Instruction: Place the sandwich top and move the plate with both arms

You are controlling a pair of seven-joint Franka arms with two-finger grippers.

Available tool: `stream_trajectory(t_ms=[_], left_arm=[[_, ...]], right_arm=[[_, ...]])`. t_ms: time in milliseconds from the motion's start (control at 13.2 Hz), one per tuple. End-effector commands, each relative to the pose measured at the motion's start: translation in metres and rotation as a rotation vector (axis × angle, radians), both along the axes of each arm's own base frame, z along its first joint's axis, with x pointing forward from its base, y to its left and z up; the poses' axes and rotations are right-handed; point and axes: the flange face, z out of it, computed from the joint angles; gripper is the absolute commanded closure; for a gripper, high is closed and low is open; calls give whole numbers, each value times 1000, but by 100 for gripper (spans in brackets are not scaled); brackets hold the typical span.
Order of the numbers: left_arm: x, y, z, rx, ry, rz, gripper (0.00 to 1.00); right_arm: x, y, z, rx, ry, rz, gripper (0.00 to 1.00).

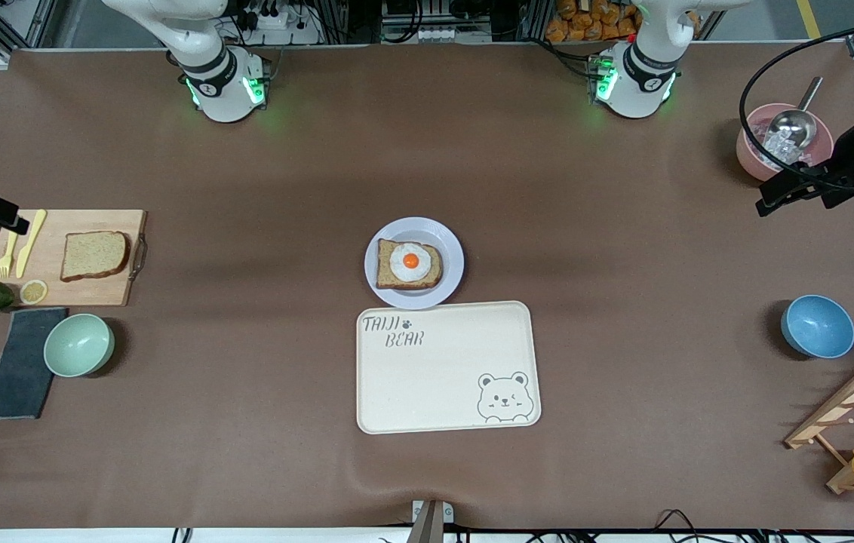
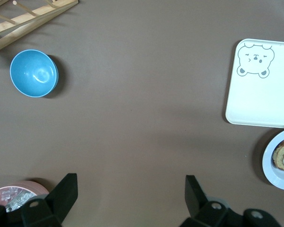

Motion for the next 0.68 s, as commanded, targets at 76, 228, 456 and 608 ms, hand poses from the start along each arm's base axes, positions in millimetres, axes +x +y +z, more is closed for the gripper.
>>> stream_trajectory(t_ms=[76, 228, 456, 608], left_arm=[[1, -2, 11, 3, -13, -4, 0], [-2, -2, 17, 2, -24, -7, 0], [-2, 1, 17, 4, -24, -15, 0], [-1, -1, 16, 2, -26, -18, 0]], right_arm=[[-5, -41, -37, 47, 60, -85, 0], [-4, -47, -43, 48, 69, -89, 0], [-9, -62, -64, 56, 90, -115, 0], [-12, -76, -81, 60, 77, -91, 0]])
